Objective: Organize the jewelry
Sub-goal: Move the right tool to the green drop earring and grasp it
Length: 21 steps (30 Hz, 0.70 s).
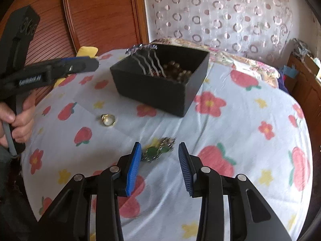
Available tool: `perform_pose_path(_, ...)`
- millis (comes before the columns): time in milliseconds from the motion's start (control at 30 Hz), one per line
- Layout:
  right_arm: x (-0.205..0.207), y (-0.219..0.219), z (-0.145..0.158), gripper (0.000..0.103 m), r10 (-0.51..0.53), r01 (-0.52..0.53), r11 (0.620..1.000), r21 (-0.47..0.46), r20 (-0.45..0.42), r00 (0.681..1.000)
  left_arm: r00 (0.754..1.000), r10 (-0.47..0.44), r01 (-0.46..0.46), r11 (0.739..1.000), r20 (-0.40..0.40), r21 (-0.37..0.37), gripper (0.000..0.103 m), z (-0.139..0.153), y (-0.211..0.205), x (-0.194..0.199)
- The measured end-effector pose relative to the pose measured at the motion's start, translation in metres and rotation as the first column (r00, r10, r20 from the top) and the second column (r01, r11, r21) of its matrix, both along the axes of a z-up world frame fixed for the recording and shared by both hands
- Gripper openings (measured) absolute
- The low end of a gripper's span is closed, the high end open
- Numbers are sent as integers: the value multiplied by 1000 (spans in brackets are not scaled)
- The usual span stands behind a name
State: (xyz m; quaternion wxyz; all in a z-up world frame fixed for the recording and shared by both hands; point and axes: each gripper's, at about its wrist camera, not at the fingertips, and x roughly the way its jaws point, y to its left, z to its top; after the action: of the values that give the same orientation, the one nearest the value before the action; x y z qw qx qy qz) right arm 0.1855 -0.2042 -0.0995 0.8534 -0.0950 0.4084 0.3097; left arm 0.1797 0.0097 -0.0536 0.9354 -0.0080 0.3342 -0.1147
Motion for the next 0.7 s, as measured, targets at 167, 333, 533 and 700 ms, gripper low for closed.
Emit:
perform_pose_path(167, 1, 8, -6, 41, 2, -3, 1000, -11, -22, 1000, 999, -4, 4, 1000, -32, -2, 47, -15, 3, -10)
perform_pose_path(333, -1, 22, -8, 43, 11, -11, 999, -53, 3, 1000, 998, 0, 0, 1000, -58, -2, 48, -29, 6, -12)
perform_pose_path(533, -6, 26, -6, 25, 37, -34, 995, -93, 29, 999, 997, -7, 7, 1000, -83, 6, 48, -35, 6, -13)
perform_pose_path(700, -14, 21, -5, 12, 44, -40, 995, -93, 41, 998, 994, -28, 30, 999, -102, 18, 48, -38, 0, -13)
